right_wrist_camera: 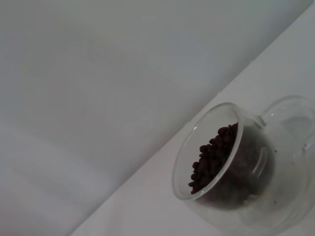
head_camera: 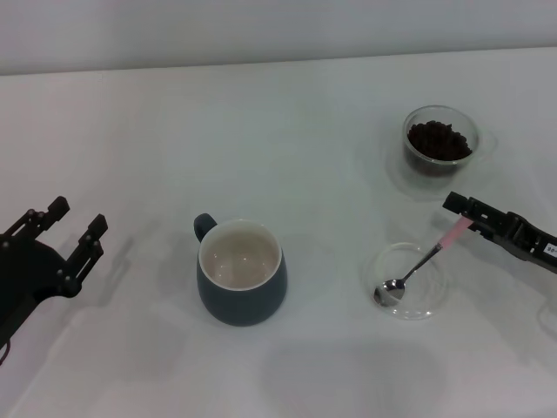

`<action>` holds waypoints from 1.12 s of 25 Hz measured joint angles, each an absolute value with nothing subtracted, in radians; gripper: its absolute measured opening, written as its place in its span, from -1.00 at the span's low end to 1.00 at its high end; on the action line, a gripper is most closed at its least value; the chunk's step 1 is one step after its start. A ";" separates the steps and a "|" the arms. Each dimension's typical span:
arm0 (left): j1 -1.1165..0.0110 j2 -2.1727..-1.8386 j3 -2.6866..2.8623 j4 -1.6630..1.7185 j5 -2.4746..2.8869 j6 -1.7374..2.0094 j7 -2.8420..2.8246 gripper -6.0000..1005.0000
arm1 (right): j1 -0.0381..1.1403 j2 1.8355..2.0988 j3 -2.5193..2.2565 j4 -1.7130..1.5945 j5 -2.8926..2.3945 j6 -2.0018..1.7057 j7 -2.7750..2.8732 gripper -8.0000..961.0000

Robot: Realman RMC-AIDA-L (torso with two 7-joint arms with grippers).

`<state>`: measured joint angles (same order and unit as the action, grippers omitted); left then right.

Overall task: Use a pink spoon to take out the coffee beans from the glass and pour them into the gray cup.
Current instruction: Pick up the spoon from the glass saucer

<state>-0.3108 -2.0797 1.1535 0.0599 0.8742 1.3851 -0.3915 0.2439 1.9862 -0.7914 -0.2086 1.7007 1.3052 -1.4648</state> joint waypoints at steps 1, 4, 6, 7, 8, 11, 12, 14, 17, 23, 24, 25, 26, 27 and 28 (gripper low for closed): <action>-0.311 -2.079 1.154 0.060 0.874 1.385 -0.391 0.09 | 0.245 1.987 -0.791 -0.209 1.699 1.304 -1.465 0.79; -0.310 -2.079 1.154 0.060 0.874 1.384 -0.391 0.09 | 0.246 1.988 -0.785 -0.209 1.695 1.302 -1.468 0.79; -0.309 -2.079 1.154 0.060 0.874 1.384 -0.391 0.09 | 0.246 1.988 -0.783 -0.209 1.695 1.300 -1.470 0.67; -0.309 -2.079 1.154 0.060 0.874 1.384 -0.391 0.09 | 0.245 1.988 -0.782 -0.209 1.694 1.299 -1.472 0.61; -0.309 -2.079 1.154 0.060 0.874 1.384 -0.390 0.09 | 0.245 1.988 -0.782 -0.209 1.694 1.296 -1.473 0.55; -0.308 -2.079 1.154 0.060 0.874 1.384 -0.390 0.09 | 0.246 1.989 -0.785 -0.209 1.694 1.279 -1.471 0.37; -0.308 -2.079 1.154 0.060 0.874 1.384 -0.390 0.08 | 0.246 1.990 -0.787 -0.209 1.694 1.272 -1.469 0.34; -0.308 -2.079 1.154 0.060 0.874 1.384 -0.390 0.08 | 0.246 1.992 -0.788 -0.209 1.693 1.263 -1.467 0.30; -0.308 -2.079 1.154 0.060 0.874 1.384 -0.390 0.08 | 0.247 1.993 -0.789 -0.209 1.693 1.259 -1.466 0.23; -0.309 -2.079 1.154 0.060 0.873 1.383 -0.390 0.08 | 0.249 1.993 -0.790 -0.209 1.693 1.260 -1.467 0.07; -0.309 -2.079 1.154 0.060 0.873 1.383 -0.390 0.08 | 0.249 1.993 -0.790 -0.209 1.693 1.260 -1.468 0.04; -0.310 -2.079 1.154 0.060 0.873 1.382 -0.390 0.08 | 0.249 1.993 -0.790 -0.209 1.693 1.260 -1.469 0.01; -0.310 -2.078 1.154 0.060 0.873 1.382 -0.390 0.08 | 0.249 1.992 -0.790 -0.209 1.693 1.261 -1.470 -0.03; -0.310 -2.078 1.154 0.060 0.873 1.382 -0.390 0.08 | 0.249 1.992 -0.790 -0.211 1.693 1.262 -1.471 -0.06; -0.310 -2.079 1.154 0.060 0.873 1.382 -0.390 0.08 | 0.249 1.993 -0.790 -0.212 1.693 1.264 -1.472 -0.16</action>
<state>-0.3098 -2.0785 1.1535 0.0598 0.8727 1.3817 -0.3896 0.2487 1.9926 -0.7905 -0.2117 1.6934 1.2639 -1.4719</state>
